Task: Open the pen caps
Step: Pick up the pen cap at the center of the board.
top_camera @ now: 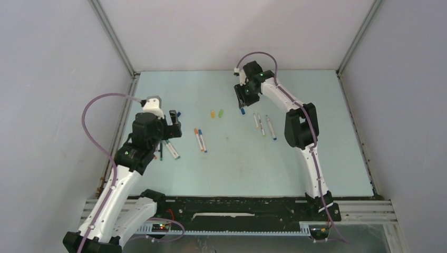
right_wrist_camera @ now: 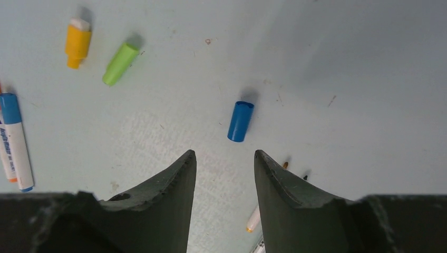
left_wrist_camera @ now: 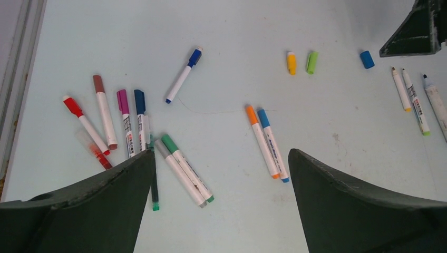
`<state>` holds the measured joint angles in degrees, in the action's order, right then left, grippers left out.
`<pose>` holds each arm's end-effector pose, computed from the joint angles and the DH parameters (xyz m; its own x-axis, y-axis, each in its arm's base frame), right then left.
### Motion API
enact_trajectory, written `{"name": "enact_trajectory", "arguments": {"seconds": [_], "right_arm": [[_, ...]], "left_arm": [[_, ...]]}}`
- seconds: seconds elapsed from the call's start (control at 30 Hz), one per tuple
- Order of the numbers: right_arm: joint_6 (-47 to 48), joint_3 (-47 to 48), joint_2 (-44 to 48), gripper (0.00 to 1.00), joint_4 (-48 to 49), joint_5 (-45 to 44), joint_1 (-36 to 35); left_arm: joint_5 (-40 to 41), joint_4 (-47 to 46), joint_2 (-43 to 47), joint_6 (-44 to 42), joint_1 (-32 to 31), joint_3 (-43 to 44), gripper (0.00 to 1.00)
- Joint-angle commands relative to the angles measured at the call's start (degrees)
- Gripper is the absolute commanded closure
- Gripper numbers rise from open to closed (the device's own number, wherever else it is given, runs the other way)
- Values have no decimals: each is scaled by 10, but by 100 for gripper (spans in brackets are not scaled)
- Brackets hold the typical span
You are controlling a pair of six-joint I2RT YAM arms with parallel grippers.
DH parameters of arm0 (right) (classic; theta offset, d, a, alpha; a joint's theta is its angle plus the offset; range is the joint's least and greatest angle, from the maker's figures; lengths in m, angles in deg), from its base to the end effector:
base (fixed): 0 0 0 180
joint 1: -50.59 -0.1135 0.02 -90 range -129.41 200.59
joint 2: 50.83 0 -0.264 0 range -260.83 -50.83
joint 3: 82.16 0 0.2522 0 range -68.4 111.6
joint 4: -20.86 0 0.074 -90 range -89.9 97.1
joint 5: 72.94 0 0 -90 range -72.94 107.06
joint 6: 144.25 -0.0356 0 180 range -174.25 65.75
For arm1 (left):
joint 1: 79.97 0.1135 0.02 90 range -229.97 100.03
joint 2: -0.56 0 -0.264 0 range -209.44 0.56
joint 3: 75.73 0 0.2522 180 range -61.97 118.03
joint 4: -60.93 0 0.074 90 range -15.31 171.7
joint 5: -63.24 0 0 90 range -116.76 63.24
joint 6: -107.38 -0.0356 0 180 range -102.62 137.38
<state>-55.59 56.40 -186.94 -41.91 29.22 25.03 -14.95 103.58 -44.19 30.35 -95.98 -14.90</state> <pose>0.4624 0.2294 0.2128 -0.7956 -0.3552 -0.4907 -0.4974 0.8454 0.1945 0.1675 -0.0405 0.3205 -0.4401 -0.1023 -0.8921 -0.0049 0.9937 -0.1115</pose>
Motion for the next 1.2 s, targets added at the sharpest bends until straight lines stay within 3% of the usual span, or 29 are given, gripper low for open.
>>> {"name": "enact_trajectory", "arguments": {"seconds": [0.0,0.77,1.17], "right_arm": [[-12,35,-24,53,-23,12,-8],[-11,100,-98,61,-49,-66,-19],[1,106,-113,89,-48,-88,-49]], "left_arm": [[-12,-9,-2,-13,10,-2,0],[-42,-11,-6,-11,23,0,2],[-50,-11,0,-11,25,0,2]]}}
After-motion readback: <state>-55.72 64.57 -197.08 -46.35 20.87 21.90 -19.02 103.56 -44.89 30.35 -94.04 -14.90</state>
